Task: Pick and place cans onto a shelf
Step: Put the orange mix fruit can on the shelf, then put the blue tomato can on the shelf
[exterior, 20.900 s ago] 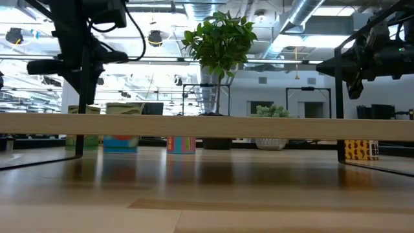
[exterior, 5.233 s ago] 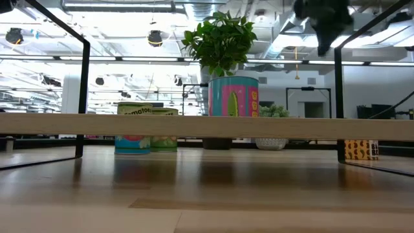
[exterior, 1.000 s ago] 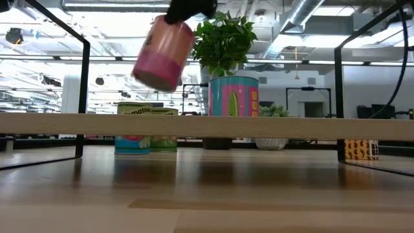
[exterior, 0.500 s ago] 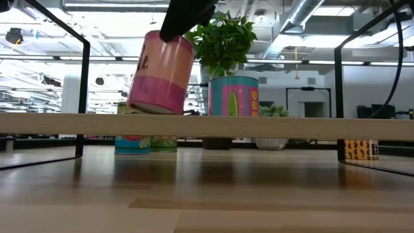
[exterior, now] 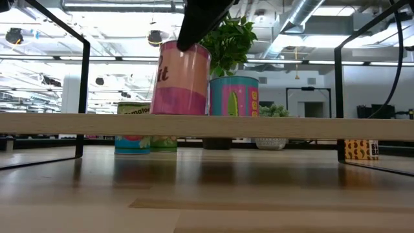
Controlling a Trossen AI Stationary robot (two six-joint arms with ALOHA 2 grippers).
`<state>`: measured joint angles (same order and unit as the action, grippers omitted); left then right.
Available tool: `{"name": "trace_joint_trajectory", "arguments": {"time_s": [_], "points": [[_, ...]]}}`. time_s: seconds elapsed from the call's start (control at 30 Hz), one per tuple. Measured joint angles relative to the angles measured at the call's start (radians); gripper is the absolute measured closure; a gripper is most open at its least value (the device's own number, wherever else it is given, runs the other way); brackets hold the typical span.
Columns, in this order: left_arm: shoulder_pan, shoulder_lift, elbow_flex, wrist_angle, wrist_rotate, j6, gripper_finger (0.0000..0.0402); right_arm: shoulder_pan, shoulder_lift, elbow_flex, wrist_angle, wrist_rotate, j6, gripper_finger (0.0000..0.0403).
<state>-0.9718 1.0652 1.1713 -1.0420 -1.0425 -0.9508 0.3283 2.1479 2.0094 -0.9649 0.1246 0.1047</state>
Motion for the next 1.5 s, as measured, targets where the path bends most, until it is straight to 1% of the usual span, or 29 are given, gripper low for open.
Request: {"name": "trace_joint_trajectory", "arguments": {"time_s": [0.2, 0.3, 0.5, 0.77, 0.83, 1.03, 1.1, 1.17, 1.27, 1.37, 1.43, 1.5], "points": [[0.000, 0.000, 0.000, 0.000, 0.000, 0.000, 0.0402, 0.000, 0.000, 0.000, 0.001, 0.000, 0.000, 0.0358], [0.000, 0.000, 0.000, 0.000, 0.000, 0.000, 0.0401, 0.000, 0.000, 0.000, 0.003, 0.002, 0.000, 0.0347], [0.000, 0.000, 0.000, 0.000, 0.000, -0.001, 0.0402, -0.001, 0.000, 0.000, 0.016, 0.005, -0.018, 0.0342], [0.000, 0.000, 0.000, 0.000, 0.000, 0.000, 0.0401, -0.010, -0.005, 0.000, 0.118, 0.007, -0.063, 0.0341], [0.000, 0.000, 0.000, 0.000, 0.000, 0.000, 0.0401, -0.018, -0.007, 0.013, 0.132, 0.008, -0.103, 0.0341], [0.000, 0.000, 0.000, 0.000, 0.000, 0.000, 0.0401, -0.071, -0.011, 0.139, 0.145, 0.059, -0.247, 0.0340], [0.000, 0.000, 0.000, 0.000, 0.000, 0.000, 0.0402, -0.103, -0.011, 0.155, 0.142, 0.051, -0.294, 0.0340], [0.000, 0.000, 0.000, 0.000, 0.000, 0.000, 0.0401, -0.137, -0.011, 0.155, 0.143, 0.010, -0.316, 0.0337], [0.006, 0.000, 0.000, 0.001, -0.004, -0.001, 0.0401, -0.191, -0.009, 0.155, 0.135, -0.048, -0.310, 0.0319], [0.029, 0.000, 0.000, 0.003, -0.010, -0.009, 0.0401, -0.241, 0.001, 0.156, 0.127, -0.052, -0.299, 0.0287], [0.064, 0.000, 0.000, 0.003, -0.038, -0.030, 0.0401, -0.269, 0.002, 0.155, 0.121, -0.052, -0.215, 0.0266], [0.111, 0.000, 0.000, 0.003, -0.066, -0.041, 0.0401, -0.291, -0.014, 0.156, 0.085, -0.082, -0.128, 0.0248]]}}
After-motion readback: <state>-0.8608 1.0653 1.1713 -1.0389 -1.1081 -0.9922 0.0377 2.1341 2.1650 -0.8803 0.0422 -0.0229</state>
